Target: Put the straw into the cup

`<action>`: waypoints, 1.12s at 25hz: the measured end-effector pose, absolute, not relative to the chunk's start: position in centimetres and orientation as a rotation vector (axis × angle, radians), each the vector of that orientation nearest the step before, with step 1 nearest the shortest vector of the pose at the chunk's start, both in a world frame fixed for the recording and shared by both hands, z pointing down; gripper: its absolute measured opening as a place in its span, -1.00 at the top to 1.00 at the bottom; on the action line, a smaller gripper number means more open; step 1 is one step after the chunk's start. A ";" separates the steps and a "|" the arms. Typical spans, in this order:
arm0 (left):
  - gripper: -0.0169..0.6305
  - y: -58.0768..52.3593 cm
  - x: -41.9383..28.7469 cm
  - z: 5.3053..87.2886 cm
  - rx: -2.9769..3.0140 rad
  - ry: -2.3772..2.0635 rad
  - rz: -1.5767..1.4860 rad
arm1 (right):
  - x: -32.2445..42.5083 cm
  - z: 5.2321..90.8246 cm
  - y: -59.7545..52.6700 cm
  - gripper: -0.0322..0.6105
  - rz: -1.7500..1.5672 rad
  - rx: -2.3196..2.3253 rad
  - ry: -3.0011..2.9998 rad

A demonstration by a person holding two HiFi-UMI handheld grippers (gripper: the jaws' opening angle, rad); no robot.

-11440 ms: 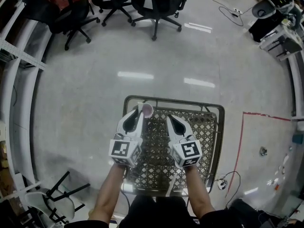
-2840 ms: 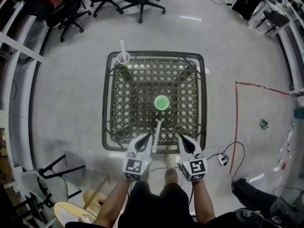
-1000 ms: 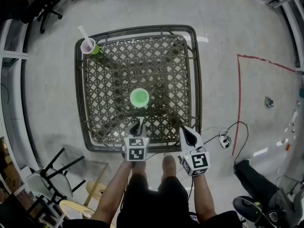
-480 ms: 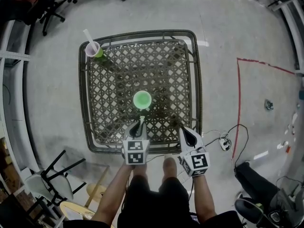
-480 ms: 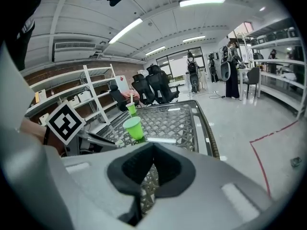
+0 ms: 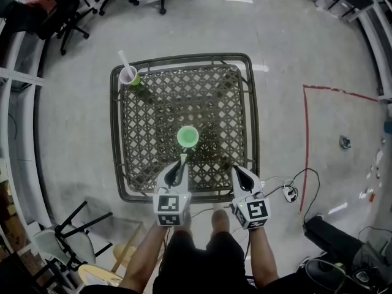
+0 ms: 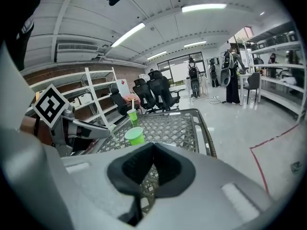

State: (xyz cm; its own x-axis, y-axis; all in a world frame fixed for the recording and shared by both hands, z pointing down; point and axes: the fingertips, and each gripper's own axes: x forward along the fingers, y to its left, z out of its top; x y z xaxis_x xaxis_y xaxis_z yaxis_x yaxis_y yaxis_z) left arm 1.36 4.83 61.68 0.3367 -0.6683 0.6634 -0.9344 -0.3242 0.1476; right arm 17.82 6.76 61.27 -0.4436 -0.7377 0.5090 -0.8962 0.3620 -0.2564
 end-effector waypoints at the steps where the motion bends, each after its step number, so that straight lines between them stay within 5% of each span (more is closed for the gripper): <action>1: 0.78 4.5 1.3 60.9 2.108 -1.414 0.657 | 17.8 61.1 6.6 0.89 0.725 1.448 -2.324; 28: 0.79 -3.3 1.1 49.0 2.387 -1.569 0.134 | 14.1 56.2 0.3 0.89 0.648 1.466 -2.432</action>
